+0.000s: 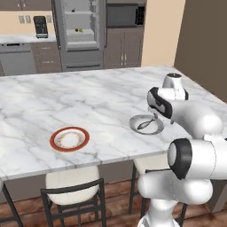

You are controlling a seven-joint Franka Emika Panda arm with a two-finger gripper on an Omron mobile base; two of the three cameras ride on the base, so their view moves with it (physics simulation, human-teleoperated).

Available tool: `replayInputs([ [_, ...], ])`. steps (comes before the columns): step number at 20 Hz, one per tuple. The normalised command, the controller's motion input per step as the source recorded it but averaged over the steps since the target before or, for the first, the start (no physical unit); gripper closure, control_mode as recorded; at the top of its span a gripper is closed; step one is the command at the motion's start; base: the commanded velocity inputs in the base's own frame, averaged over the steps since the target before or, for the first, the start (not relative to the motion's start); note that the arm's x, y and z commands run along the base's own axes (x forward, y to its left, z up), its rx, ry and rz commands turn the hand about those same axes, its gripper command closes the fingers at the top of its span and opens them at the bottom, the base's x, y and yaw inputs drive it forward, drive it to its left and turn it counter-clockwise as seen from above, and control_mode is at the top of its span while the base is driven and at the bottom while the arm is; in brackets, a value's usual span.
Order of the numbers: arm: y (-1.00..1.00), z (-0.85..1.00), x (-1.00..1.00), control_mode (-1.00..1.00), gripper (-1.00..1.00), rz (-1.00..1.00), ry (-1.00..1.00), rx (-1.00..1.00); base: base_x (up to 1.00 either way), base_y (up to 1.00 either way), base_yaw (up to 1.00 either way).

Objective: Transport the fish and broccoli to the fridge. Place the fish on the rack containing meat and place the broccoli on the rack containing the vegetable, ensuring meats and vegetables are on different racks.

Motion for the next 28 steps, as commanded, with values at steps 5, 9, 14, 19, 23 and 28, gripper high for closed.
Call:
replayInputs([
  [5,0.0,-0.47,0.64,-1.0,-1.0,0.0,0.05,0.12,0.0,0.0,0.0],
  [9,0.0,-0.37,0.6,-1.0,-1.0,0.0,0.06,0.07,0.0,0.0,0.0],
  [14,0.0,-0.36,0.63,-1.0,-1.0,0.0,0.05,0.02,0.0,0.0,0.0],
  [19,0.0,-0.4,0.6,-1.0,-1.0,0.0,0.05,0.02,0.0,0.0,0.0],
  [23,0.0,-0.44,0.65,-1.0,-1.0,0.0,0.02,0.0,0.0,0.0,0.0],
  [28,0.0,-0.37,0.57,-1.0,-1.0,0.0,0.01,0.0,0.0,0.0,0.0],
])
